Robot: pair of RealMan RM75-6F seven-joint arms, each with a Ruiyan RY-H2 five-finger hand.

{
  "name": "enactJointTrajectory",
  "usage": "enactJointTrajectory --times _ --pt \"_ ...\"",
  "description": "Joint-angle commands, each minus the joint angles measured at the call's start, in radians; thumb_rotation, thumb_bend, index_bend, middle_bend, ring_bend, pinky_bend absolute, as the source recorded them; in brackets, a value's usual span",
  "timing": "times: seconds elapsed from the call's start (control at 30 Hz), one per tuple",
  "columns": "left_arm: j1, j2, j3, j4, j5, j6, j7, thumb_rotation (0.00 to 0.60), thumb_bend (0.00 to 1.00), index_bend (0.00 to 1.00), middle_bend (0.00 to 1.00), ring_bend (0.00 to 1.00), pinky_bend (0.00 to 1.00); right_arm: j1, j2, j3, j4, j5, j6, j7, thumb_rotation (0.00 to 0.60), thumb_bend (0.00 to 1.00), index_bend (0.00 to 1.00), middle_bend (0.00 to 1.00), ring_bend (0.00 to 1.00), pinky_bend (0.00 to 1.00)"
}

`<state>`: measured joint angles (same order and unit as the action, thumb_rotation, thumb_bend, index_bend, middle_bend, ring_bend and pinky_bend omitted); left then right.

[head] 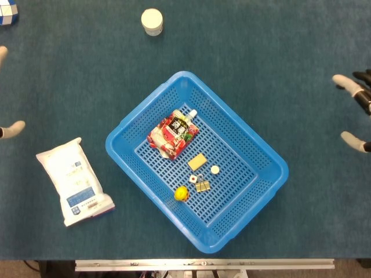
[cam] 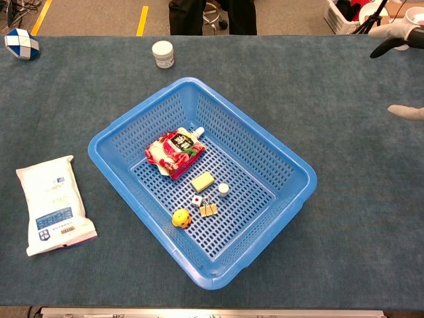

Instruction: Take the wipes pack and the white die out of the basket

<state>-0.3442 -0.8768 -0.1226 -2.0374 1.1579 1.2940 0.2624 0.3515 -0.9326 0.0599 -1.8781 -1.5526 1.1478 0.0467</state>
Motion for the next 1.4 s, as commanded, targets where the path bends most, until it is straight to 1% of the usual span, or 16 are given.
enactJointTrajectory --times 0.03,0.17,0.23,0.27,0.4,0.53,0.6,0.63,0.7,0.83,0.97,1.07,1.23,1.4 --pt "-0.007 0.003 0.007 -0.005 -0.004 -0.026 0.002 0.6 0.0 0.0 0.0 0.0 0.0 0.03 0.012 0.007 -0.014 -0.019 -0.031 0.03 0.6 0.22 0.14 0.26 0.1 0.08" --pt "-0.011 0.003 0.015 -0.012 0.014 -0.043 0.002 0.6 0.0 0.0 0.0 0.0 0.0 0.075 0.02 0.017 -0.038 -0.044 -0.072 0.041 0.6 0.22 0.22 0.31 0.13 0.1" --pt "-0.014 0.003 0.016 -0.02 0.019 -0.05 0.003 0.6 0.0 0.0 0.0 0.0 0.0 0.106 0.024 0.022 -0.054 -0.056 -0.11 0.048 0.6 0.22 0.27 0.32 0.15 0.1" --pt "-0.015 0.003 0.017 -0.023 0.021 -0.052 0.004 0.6 0.0 0.0 0.0 0.0 0.0 0.122 0.025 0.024 -0.061 -0.059 -0.129 0.049 0.6 0.22 0.29 0.32 0.15 0.1" --pt "-0.017 0.005 0.019 -0.038 0.031 -0.059 0.001 0.6 0.0 0.0 0.0 0.0 0.0 0.195 0.005 0.037 -0.088 -0.064 -0.219 0.039 0.6 0.22 0.29 0.33 0.15 0.12" --pt "-0.011 0.005 0.023 -0.042 0.036 -0.057 -0.006 0.6 0.0 0.0 0.0 0.0 0.0 0.273 -0.045 0.045 -0.096 -0.053 -0.319 0.025 0.6 0.22 0.29 0.33 0.15 0.12" --pt "-0.006 0.012 0.025 -0.048 0.038 -0.053 -0.006 0.6 0.0 0.0 0.0 0.0 0.0 0.302 -0.07 0.049 -0.095 -0.044 -0.354 0.016 0.6 0.2 0.29 0.33 0.15 0.12" --pt "-0.004 0.015 0.026 -0.051 0.037 -0.052 -0.007 0.6 0.0 0.0 0.0 0.0 0.0 0.319 -0.088 0.053 -0.094 -0.037 -0.372 0.007 0.6 0.17 0.29 0.33 0.15 0.12" --pt "-0.002 0.018 0.025 -0.055 0.033 -0.05 -0.007 0.6 0.0 0.0 0.0 0.0 0.0 0.344 -0.117 0.061 -0.089 -0.027 -0.391 -0.01 0.6 0.12 0.31 0.35 0.16 0.13" --pt "0.0 0.028 0.024 -0.065 0.028 -0.047 -0.007 0.6 0.0 0.0 0.0 0.0 0.0 0.393 -0.181 0.071 -0.073 0.005 -0.434 -0.068 0.6 0.09 0.37 0.37 0.18 0.17" --pt "0.003 0.035 0.021 -0.072 0.026 -0.045 -0.017 0.6 0.0 0.0 0.0 0.0 0.0 0.421 -0.228 0.068 -0.059 0.049 -0.463 -0.122 0.6 0.06 0.4 0.38 0.19 0.19" --pt "0.005 0.036 0.021 -0.072 0.027 -0.045 -0.021 0.6 0.0 0.0 0.0 0.0 0.0 0.44 -0.259 0.062 -0.044 0.085 -0.483 -0.158 0.6 0.06 0.43 0.39 0.2 0.19" --pt "0.004 0.037 0.019 -0.076 0.028 -0.048 -0.023 0.6 0.0 0.0 0.0 0.0 0.0 0.473 -0.313 0.055 -0.013 0.139 -0.508 -0.225 0.6 0.06 0.43 0.39 0.2 0.19" --pt "0.013 0.045 0.026 -0.081 0.036 -0.043 -0.033 0.6 0.0 0.0 0.0 0.0 0.0 0.513 -0.361 0.046 0.011 0.2 -0.541 -0.281 0.6 0.1 0.43 0.39 0.2 0.19"
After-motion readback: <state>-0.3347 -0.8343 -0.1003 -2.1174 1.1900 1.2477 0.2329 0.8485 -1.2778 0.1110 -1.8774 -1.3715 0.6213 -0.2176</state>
